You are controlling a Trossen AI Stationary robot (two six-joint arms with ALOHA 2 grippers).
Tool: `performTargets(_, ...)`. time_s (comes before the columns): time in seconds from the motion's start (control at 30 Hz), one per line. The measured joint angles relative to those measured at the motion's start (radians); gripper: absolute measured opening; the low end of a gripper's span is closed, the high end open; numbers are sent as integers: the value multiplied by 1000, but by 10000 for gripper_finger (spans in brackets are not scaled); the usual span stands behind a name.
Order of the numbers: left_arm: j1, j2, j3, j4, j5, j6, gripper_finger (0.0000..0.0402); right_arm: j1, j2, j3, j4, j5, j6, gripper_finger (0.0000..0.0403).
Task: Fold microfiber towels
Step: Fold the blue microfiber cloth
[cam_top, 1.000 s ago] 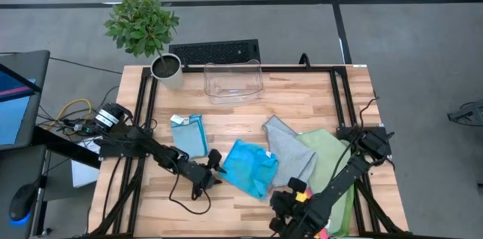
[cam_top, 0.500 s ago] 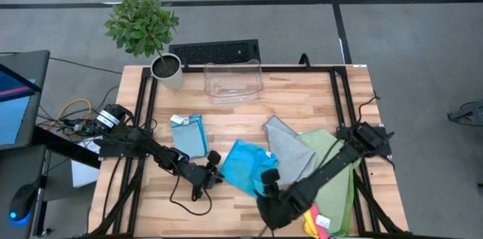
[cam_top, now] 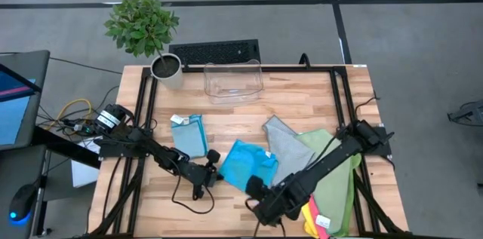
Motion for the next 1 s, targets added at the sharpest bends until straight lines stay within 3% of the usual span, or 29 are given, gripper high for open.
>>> performTargets(0.2, 0, 0, 0, 0, 0, -1, 12, -9, 26, -2, 36, 92, -47, 240)
performTargets(0.5, -1, 0, 0, -22, -4, 10, 2, -30, 63, -4, -2, 116, -54, 240)
performTargets(1.0, -1, 0, 0, -26, -4, 1, 0, -54, 68, -3, -19, 70, -194, 240)
